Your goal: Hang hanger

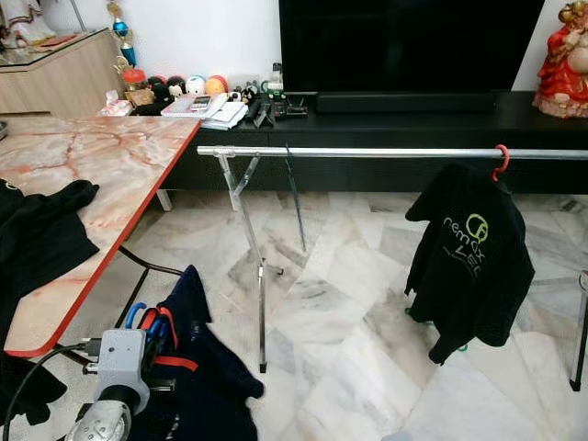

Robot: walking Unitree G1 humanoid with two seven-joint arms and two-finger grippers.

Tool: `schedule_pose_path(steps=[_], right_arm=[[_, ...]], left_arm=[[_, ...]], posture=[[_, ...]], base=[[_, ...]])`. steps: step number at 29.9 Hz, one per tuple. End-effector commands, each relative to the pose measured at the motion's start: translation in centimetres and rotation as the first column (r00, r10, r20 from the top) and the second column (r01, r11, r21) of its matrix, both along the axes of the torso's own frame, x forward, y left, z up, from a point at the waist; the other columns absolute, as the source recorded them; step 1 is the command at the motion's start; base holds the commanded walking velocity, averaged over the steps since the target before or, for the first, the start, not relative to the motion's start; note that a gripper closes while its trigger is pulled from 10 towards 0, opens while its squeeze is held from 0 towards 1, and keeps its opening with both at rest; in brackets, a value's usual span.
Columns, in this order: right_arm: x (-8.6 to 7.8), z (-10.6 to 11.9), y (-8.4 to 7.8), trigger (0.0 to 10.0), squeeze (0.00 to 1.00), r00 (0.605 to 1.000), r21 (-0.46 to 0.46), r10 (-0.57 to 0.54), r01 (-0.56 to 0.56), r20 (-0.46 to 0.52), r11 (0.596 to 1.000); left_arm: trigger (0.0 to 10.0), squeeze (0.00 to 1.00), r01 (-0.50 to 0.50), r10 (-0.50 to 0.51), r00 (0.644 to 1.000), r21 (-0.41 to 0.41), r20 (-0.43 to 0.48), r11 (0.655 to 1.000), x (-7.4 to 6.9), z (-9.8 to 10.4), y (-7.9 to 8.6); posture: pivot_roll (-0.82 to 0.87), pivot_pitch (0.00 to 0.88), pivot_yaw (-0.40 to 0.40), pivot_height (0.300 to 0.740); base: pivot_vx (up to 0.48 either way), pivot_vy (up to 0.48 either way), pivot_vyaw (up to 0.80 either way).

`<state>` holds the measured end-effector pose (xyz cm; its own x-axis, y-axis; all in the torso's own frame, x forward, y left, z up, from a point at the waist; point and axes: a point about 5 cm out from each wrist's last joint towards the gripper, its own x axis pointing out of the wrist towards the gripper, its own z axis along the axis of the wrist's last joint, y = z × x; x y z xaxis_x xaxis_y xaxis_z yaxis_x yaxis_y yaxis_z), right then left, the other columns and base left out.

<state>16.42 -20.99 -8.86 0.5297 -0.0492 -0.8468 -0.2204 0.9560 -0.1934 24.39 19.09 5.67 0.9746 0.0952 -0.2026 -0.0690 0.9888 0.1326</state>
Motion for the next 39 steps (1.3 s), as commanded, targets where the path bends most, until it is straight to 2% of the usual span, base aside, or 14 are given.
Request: schedule_pose_path(steps=[1,12,39], right_arm=[[-0.23,-0.08,-0.02,10.0,0.00,1.000,0.001,0.001,-0.001,-0.002,1.000],[-0.31,-0.12,0.04,10.0,0.00,1.000,0.002,0.000,0.000,-0.004,1.000],[-0.17,-0.02,-0.19,10.0,0.00,1.000,-0.007,-0.014,0.014,0.005,1.000]], left_arm=[[10.0,0.00,0.012,-0.012,0.999,0.012,0.044,1.000,0.36,0.82,-0.14],[10.0,0.00,0.022,-0.023,0.998,0.009,0.052,1.000,0.49,1.01,-0.21],[10.0,0.00,0.043,-0.045,0.997,0.027,0.065,0.999,0.70,1.49,-0.40]], posture=[[0.05,0.036,0.052,0.740],[0.05,0.028,0.055,0.740],[0.05,0.048,0.048,0.740]], base=[[0.000,0.000,0.00],[0.000,0.000,0.00],[-0.292,0.000,0.00]])
